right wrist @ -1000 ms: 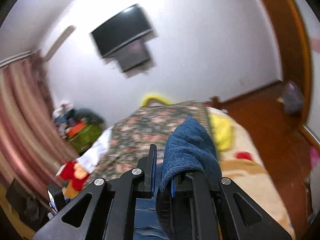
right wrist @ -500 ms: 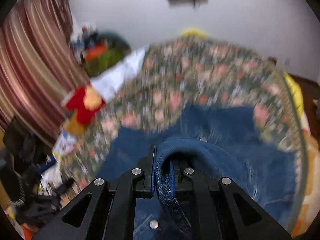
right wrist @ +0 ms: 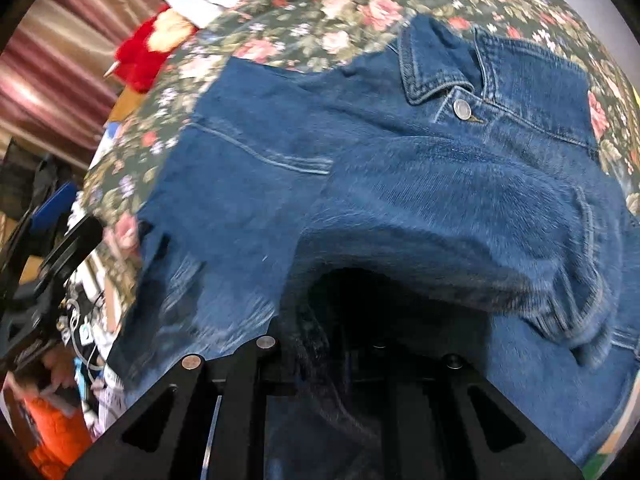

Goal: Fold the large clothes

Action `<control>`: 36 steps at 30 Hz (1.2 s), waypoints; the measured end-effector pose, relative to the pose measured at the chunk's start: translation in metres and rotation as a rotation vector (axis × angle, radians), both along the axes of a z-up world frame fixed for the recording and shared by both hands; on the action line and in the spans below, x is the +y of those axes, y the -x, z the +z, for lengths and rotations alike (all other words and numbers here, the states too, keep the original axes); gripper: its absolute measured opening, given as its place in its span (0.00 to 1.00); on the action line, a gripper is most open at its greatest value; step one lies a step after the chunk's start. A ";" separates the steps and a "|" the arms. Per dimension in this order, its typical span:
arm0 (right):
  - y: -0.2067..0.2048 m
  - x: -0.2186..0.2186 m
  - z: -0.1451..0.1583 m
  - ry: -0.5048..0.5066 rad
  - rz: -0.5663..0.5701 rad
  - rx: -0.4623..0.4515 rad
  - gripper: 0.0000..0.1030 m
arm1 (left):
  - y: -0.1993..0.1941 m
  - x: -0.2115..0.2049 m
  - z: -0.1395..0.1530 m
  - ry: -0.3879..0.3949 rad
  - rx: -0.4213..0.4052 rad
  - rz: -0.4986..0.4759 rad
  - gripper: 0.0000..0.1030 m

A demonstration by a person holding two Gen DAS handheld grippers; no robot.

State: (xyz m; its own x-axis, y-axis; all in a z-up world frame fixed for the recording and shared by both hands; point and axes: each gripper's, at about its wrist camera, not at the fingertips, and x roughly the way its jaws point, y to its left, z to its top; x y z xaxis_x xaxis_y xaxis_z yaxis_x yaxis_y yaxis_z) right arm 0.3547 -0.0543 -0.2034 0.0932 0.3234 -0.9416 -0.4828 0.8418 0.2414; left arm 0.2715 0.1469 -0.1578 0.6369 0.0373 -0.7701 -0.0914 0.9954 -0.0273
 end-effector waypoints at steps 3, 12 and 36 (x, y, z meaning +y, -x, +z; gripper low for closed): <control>0.012 -0.014 0.015 -0.046 0.011 -0.006 0.09 | -0.006 -0.011 0.007 -0.005 -0.009 -0.023 0.87; 0.031 -0.094 0.073 -0.172 -0.054 -0.129 0.09 | -0.030 -0.081 0.037 -0.092 -0.052 -0.142 0.87; 0.022 -0.196 0.001 0.200 -0.206 -0.277 0.09 | -0.104 -0.199 -0.015 -0.357 0.005 -0.288 0.66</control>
State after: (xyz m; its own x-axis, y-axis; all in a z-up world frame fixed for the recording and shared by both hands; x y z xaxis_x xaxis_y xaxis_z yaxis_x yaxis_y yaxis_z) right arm 0.3329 -0.2500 -0.2023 0.3959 0.0844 -0.9144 -0.3229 0.9450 -0.0526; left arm 0.3755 -0.0518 -0.1728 0.6565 0.1225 -0.7443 0.1916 0.9273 0.3216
